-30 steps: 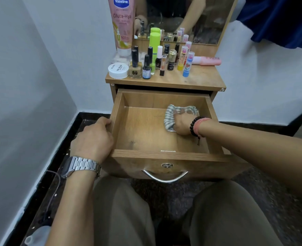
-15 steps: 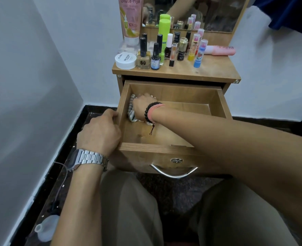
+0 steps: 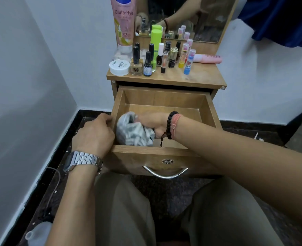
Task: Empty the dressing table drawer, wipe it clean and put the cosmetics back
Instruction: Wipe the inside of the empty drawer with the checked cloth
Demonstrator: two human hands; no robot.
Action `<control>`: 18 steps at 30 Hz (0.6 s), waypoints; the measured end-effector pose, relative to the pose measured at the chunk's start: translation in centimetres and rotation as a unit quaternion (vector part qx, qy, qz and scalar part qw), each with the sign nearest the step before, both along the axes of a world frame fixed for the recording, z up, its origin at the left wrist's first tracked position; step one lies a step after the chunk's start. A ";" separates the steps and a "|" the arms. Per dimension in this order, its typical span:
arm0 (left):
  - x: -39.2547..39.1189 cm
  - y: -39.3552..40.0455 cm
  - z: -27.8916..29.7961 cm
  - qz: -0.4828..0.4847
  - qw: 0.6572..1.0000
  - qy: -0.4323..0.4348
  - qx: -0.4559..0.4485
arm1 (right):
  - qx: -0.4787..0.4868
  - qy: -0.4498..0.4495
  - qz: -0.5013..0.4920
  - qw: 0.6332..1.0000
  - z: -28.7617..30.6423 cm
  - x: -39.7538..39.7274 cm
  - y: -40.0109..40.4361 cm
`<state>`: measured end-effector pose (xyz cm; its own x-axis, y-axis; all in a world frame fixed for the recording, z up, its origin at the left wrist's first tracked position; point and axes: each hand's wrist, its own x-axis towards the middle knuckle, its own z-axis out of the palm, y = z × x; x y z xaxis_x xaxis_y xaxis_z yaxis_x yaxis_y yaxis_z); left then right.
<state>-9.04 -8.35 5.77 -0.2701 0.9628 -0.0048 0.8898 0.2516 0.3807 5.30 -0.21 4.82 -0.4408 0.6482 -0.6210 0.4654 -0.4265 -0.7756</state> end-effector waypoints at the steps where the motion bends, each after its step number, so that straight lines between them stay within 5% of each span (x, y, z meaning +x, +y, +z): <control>1: 0.0 0.0 0.0 -0.001 1.000 0.001 0.002 | -0.039 0.061 -0.080 0.994 -0.4 -0.1 0.6; 6: 0.0 -0.1 0.0 -0.005 1.000 -0.001 0.014 | -0.050 0.195 -0.286 0.937 0.0 -3.2 2.7; 12: -0.1 0.1 -0.1 -0.004 1.000 0.016 0.017 | 0.027 0.090 -0.213 0.972 -0.4 -7.3 2.4; 18: 0.2 0.1 0.0 -0.008 1.000 0.021 0.014 | -0.064 0.110 -0.130 0.983 -1.6 -5.8 0.2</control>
<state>-8.85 -8.27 5.77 -0.2550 0.9664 0.0335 0.9087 0.2276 0.3499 -0.49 -0.05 3.18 -0.4024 0.6801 -0.6128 0.1551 -0.6091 -0.7778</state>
